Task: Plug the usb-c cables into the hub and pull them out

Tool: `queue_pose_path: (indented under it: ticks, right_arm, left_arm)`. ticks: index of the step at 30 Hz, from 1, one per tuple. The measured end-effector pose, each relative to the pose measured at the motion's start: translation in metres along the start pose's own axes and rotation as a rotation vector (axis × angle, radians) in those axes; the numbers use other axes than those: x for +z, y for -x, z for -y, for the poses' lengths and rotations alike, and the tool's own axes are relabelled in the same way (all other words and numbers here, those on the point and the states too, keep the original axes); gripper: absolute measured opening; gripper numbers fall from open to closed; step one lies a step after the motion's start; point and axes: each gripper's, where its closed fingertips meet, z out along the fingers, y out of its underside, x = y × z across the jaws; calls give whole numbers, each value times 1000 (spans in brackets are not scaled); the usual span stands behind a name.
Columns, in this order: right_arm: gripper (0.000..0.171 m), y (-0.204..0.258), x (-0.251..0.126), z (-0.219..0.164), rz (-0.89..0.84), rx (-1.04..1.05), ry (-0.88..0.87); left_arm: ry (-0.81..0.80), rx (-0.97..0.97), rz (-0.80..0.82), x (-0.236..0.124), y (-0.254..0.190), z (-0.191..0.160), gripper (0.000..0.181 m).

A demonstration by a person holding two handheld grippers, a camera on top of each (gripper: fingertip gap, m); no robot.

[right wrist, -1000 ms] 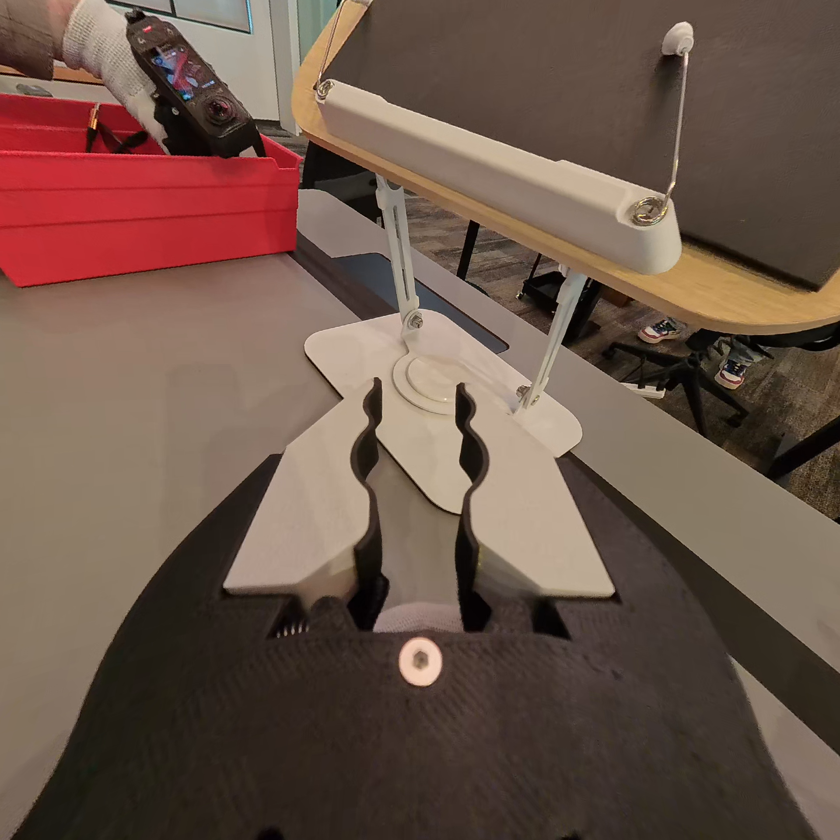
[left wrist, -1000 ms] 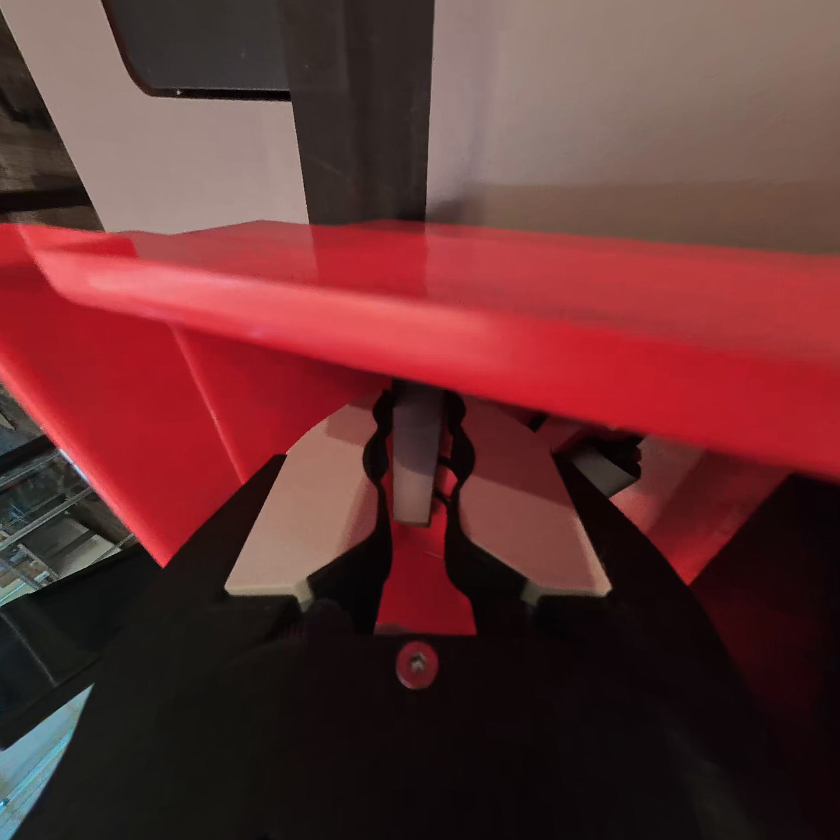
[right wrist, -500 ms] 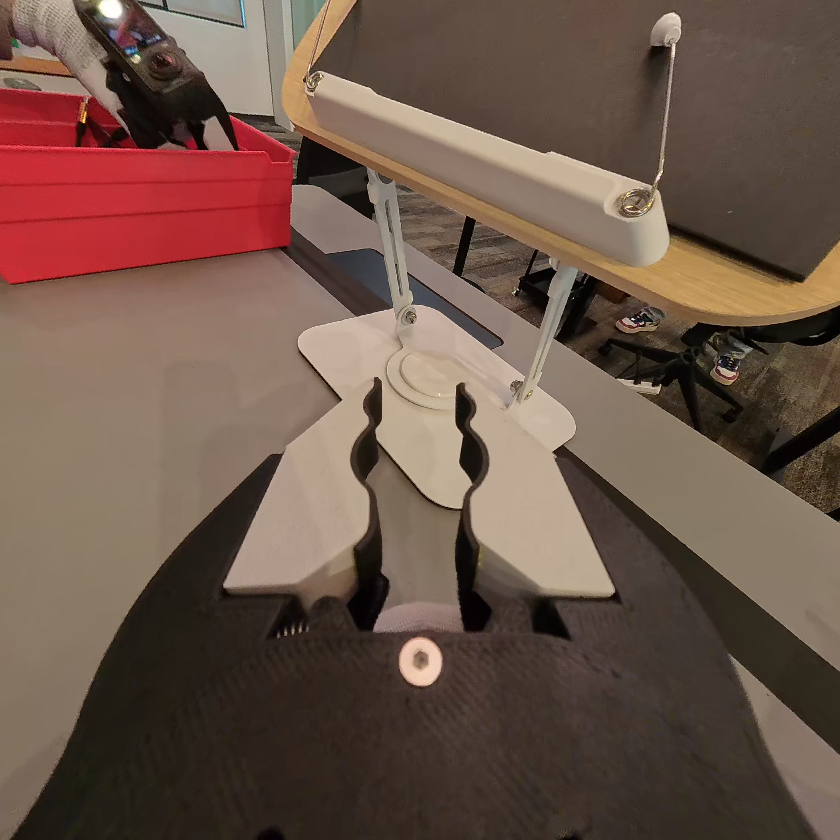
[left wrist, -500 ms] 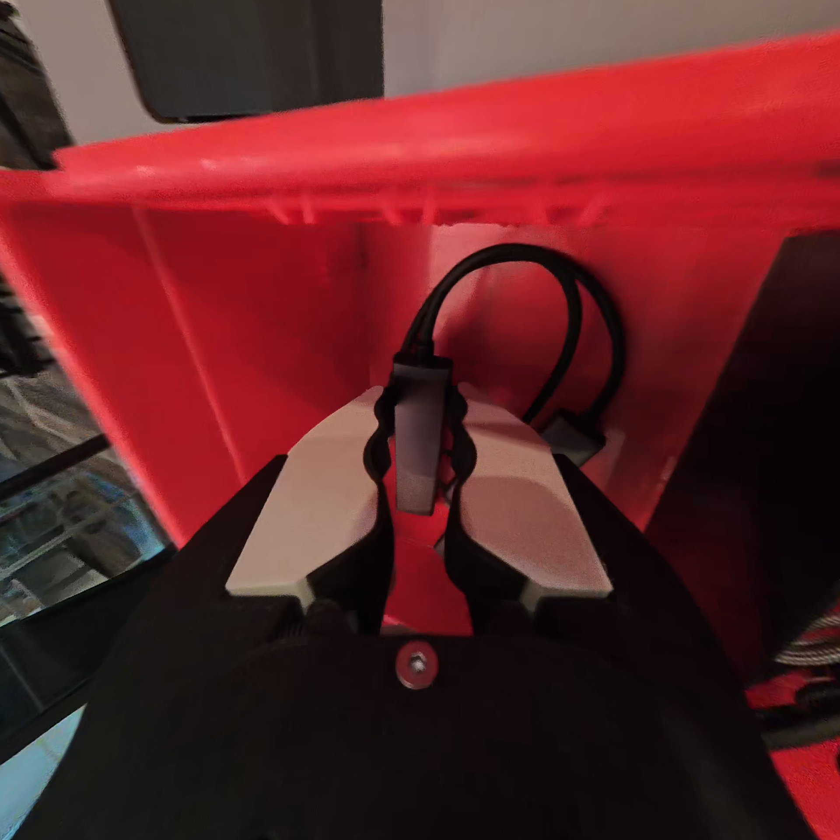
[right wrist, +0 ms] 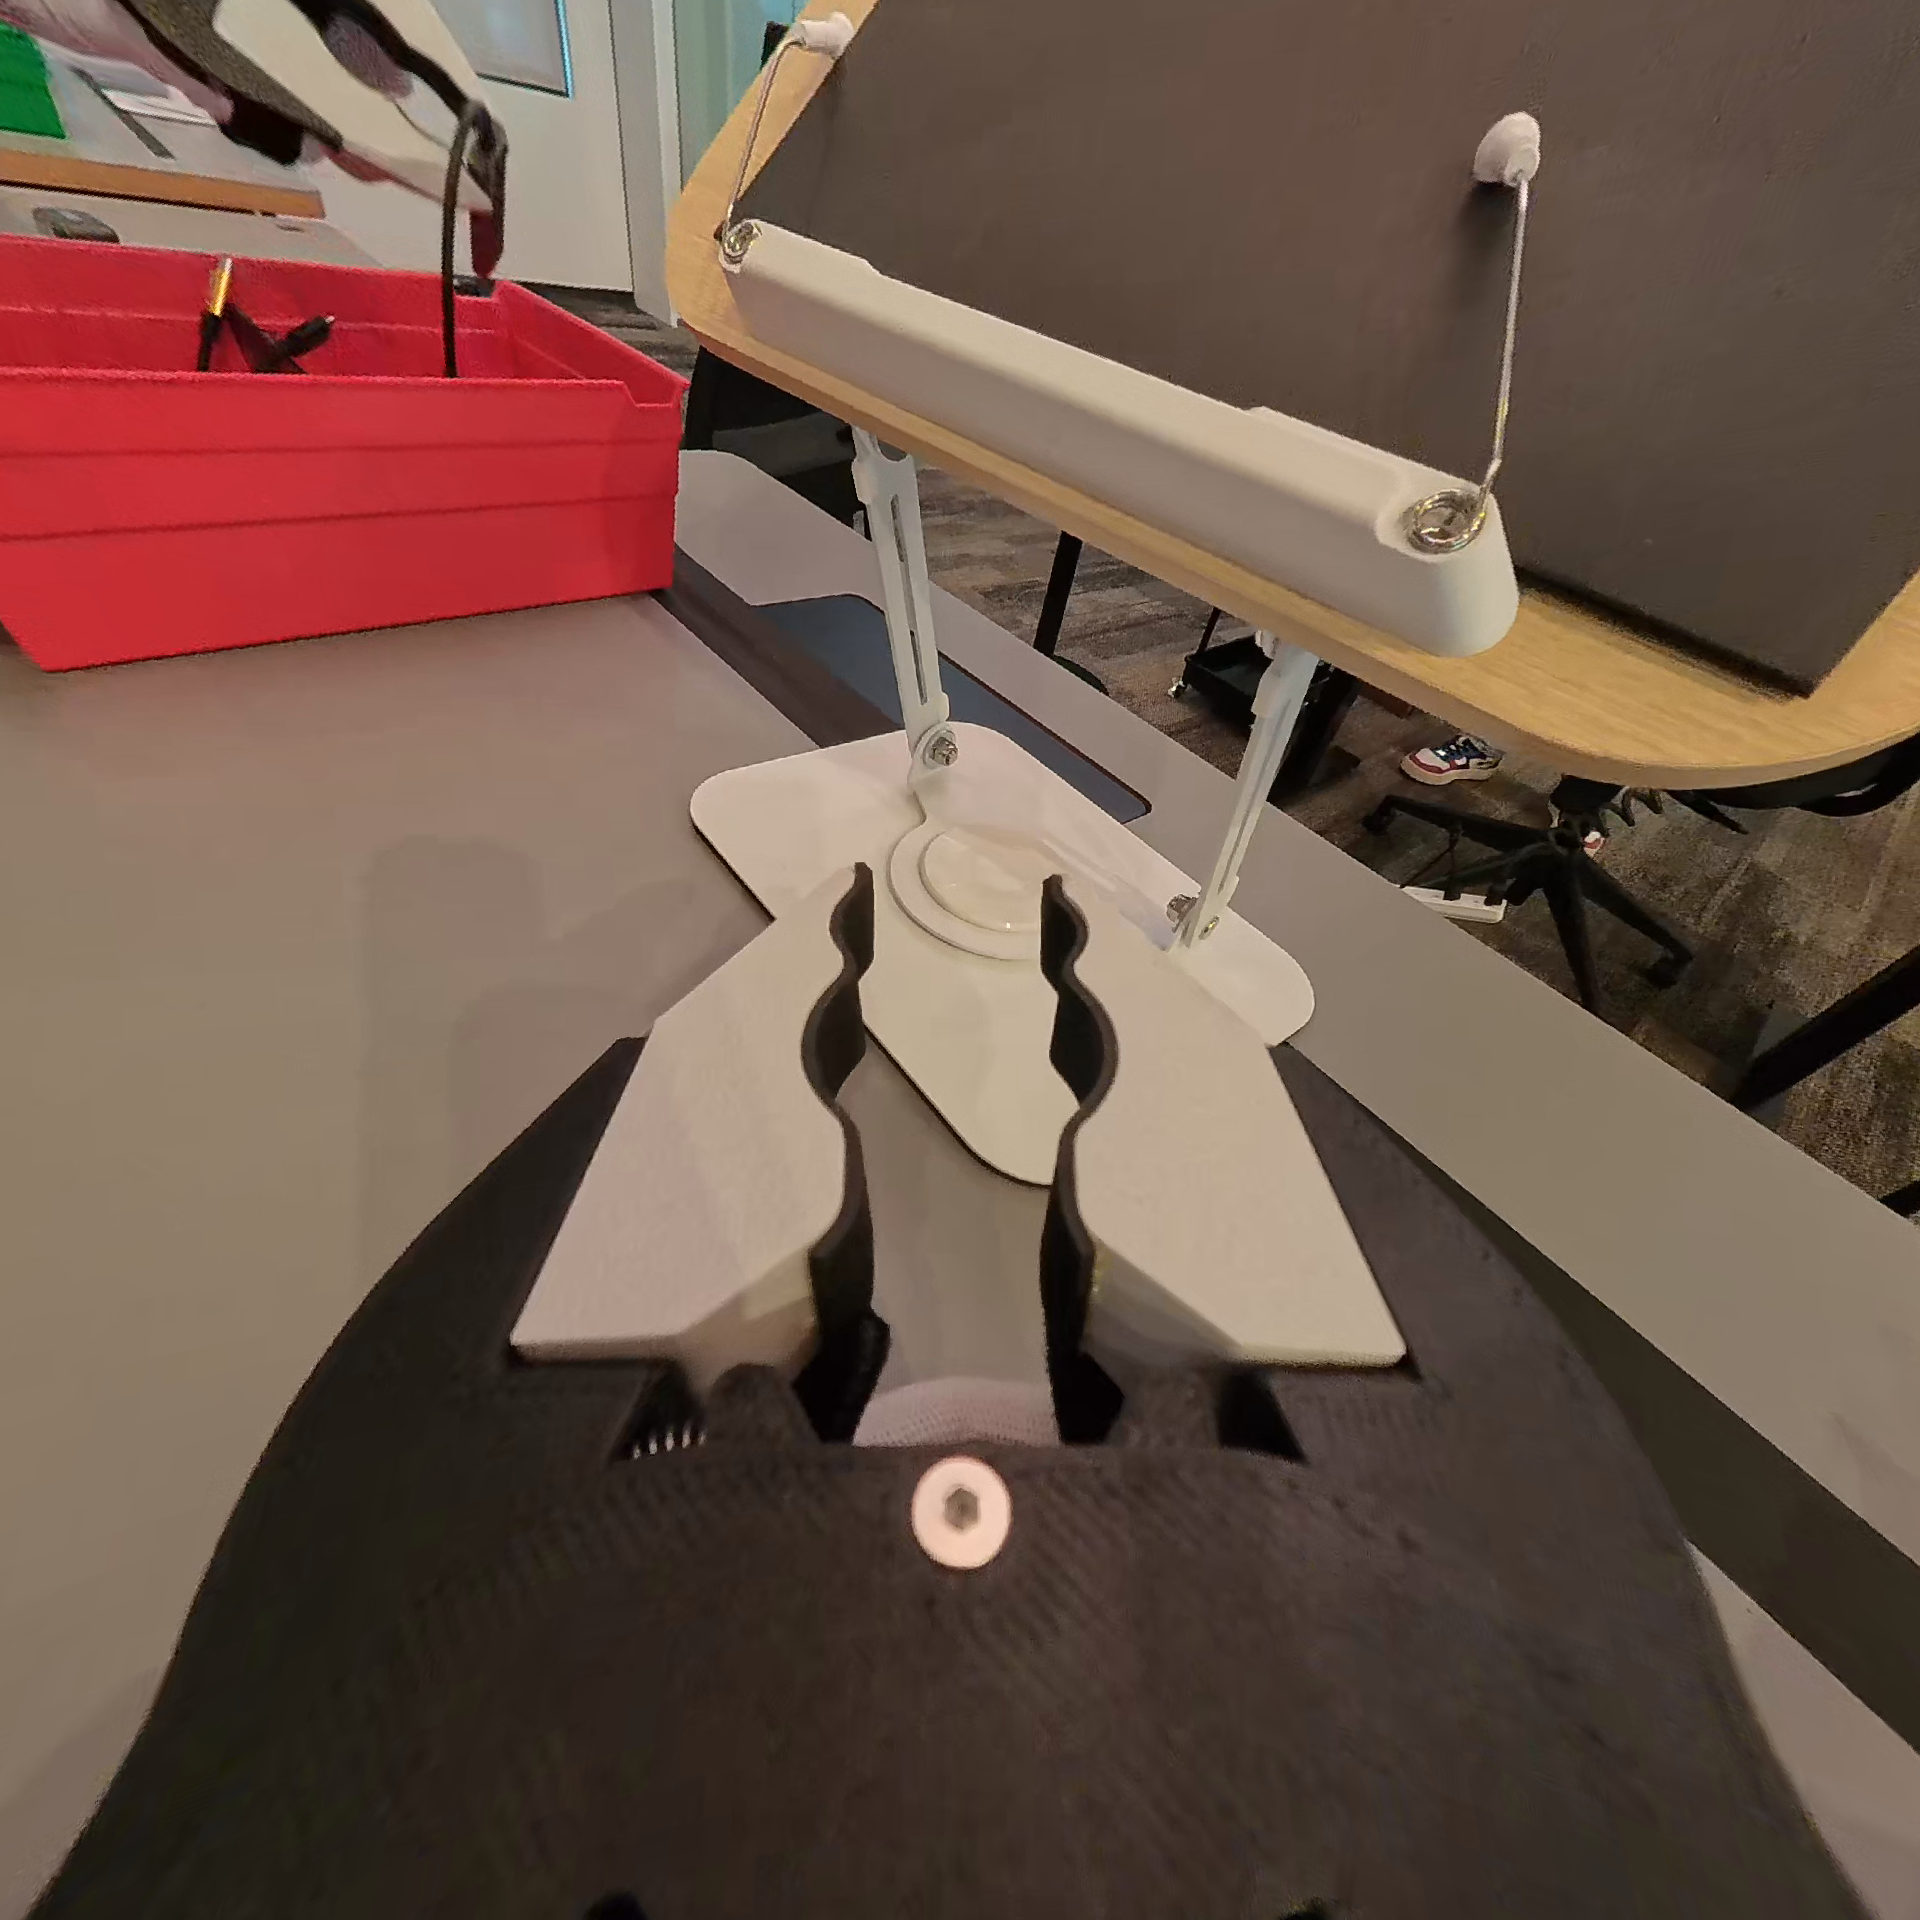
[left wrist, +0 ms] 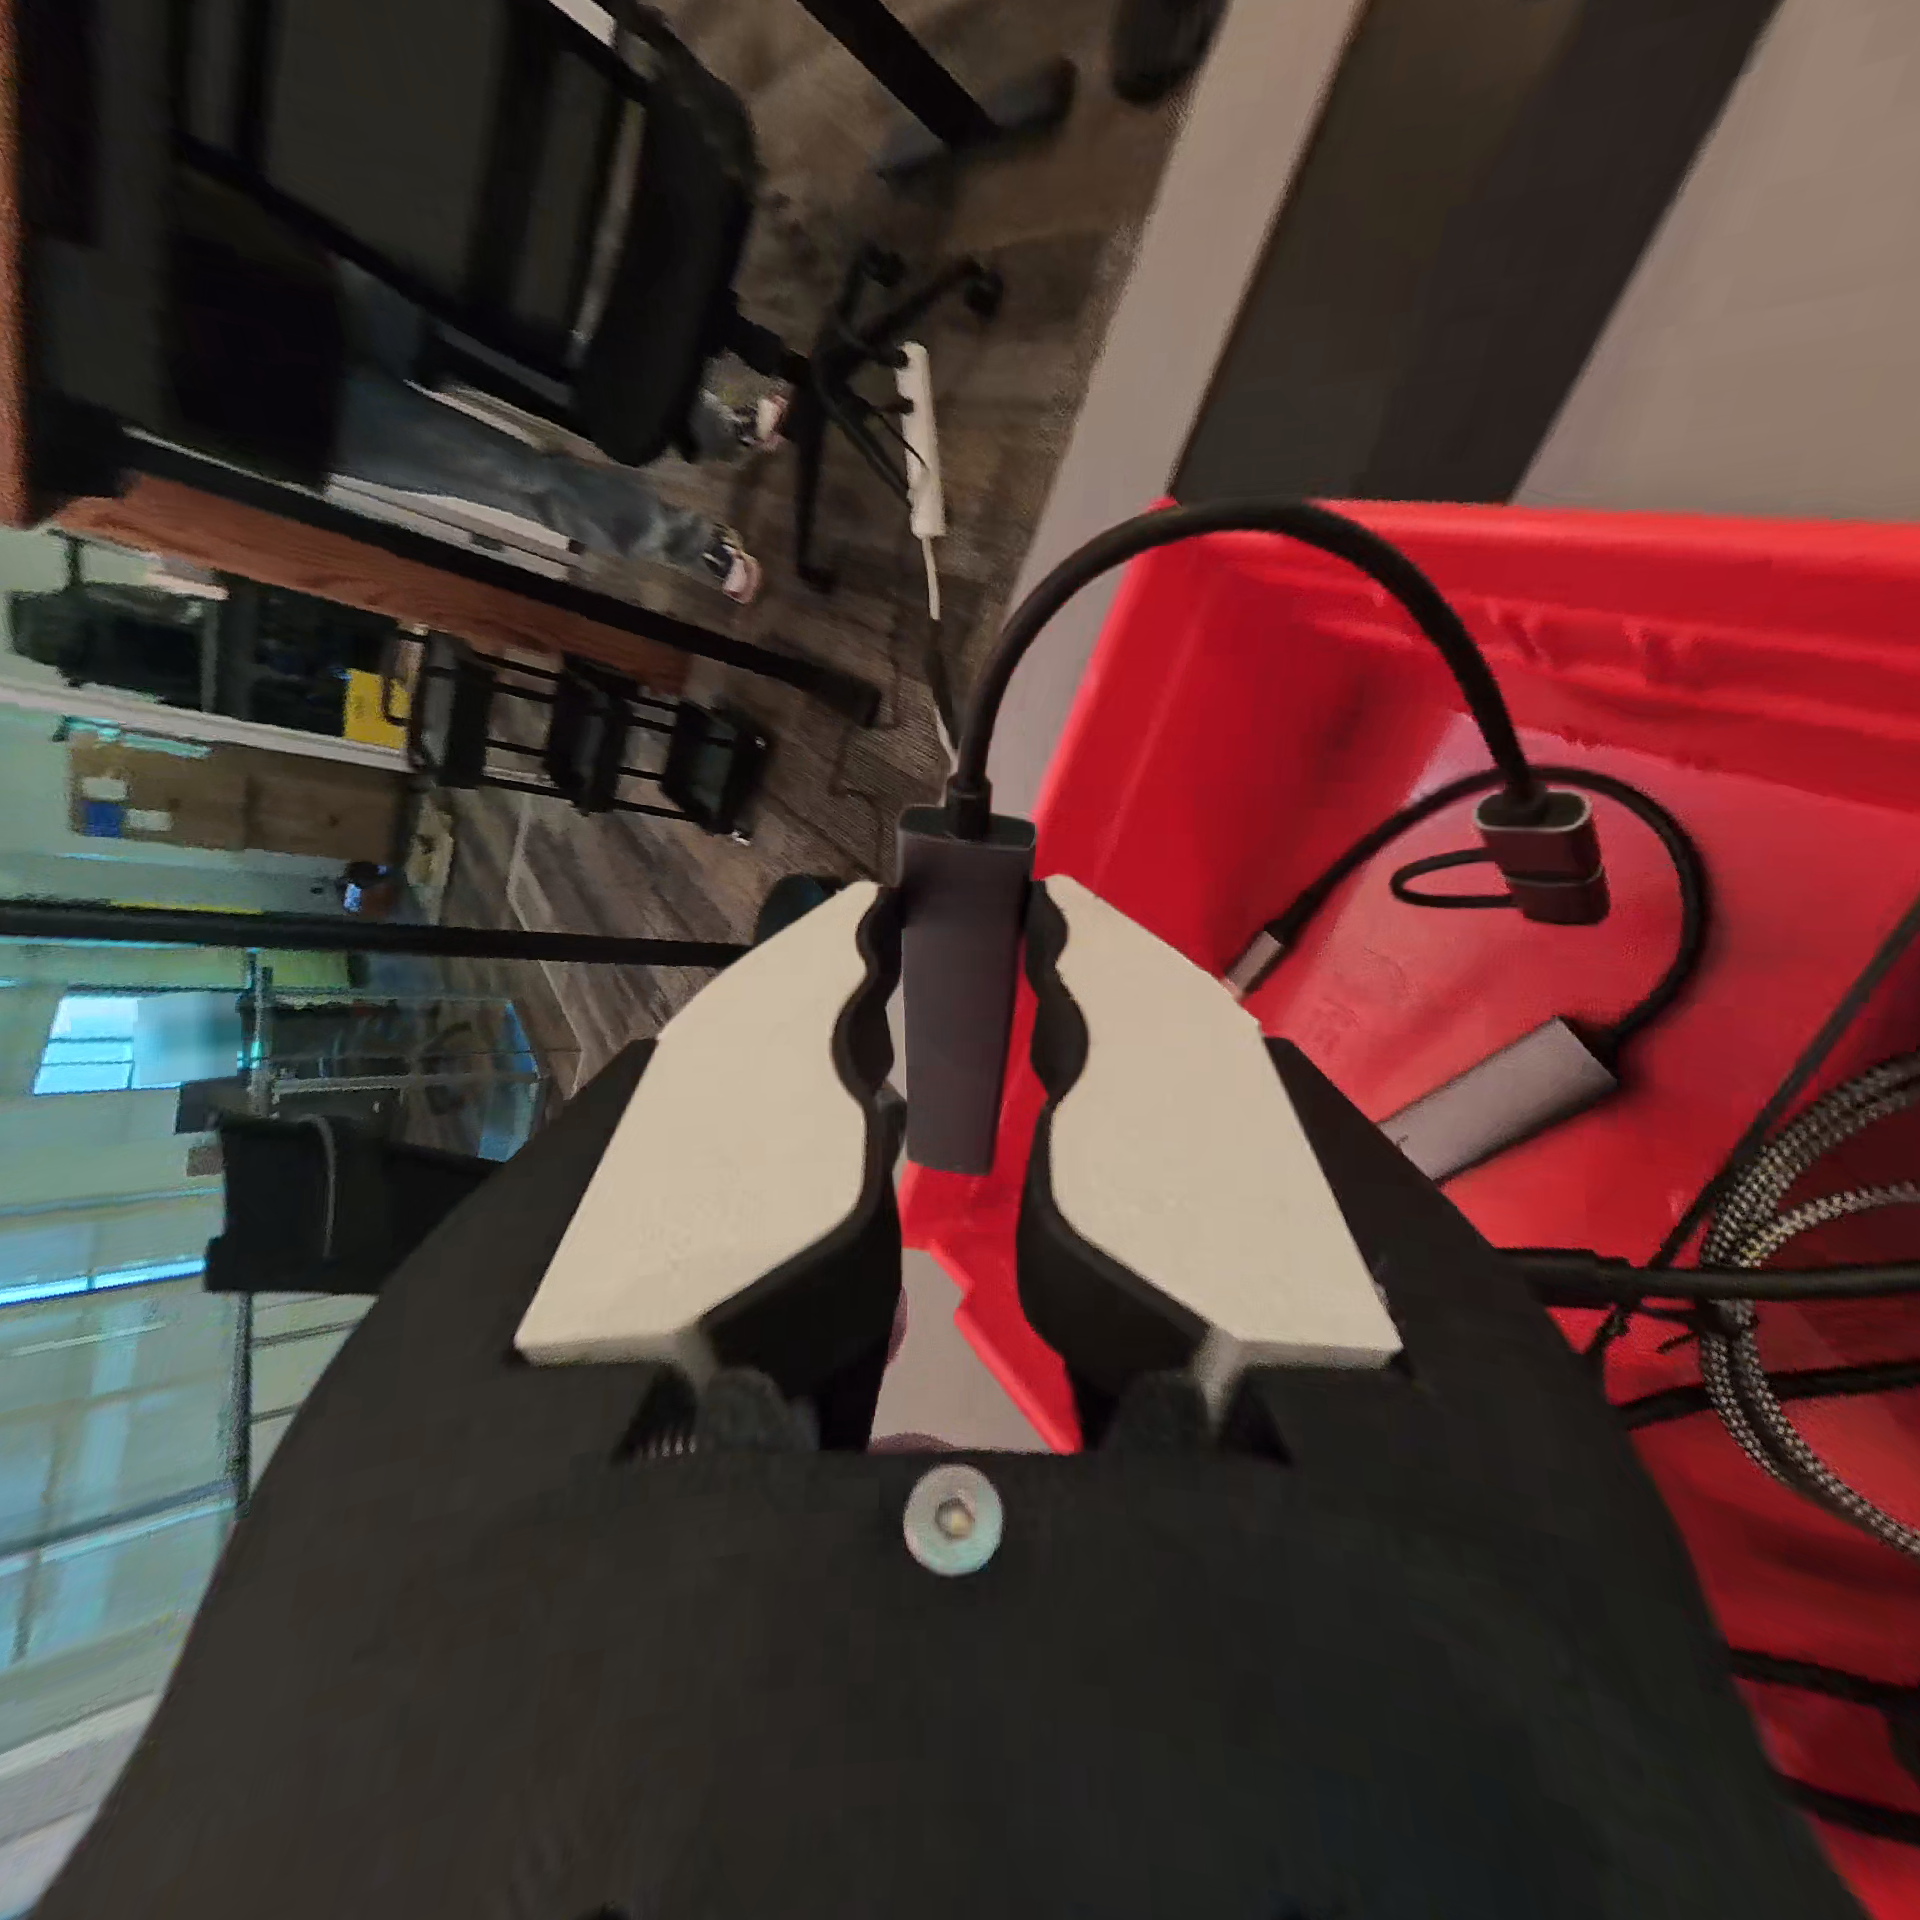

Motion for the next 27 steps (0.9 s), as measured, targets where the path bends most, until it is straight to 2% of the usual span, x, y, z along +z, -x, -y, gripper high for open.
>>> queue_pose_path:
  ticks: [7, 13, 20, 27]
  right_arm:
    - [29, 6, 0, 10, 12, 1, -35]
    - [30, 20, -2, 29, 52, -22, -86]
    - [34, 57, -9, 77, 146, -42, -226]
    - [46, 113, -3, 103, 202, -190, -253]
  left_arm:
    - [-192, -195, 136, -61, 44, 41, 23]
    - [-440, -341, 117, -112, 41, 106, 23]
    - [-735, -477, -20, -155, -17, 205, 23]
    - [-992, -620, -320, -168, -102, 297, 23]
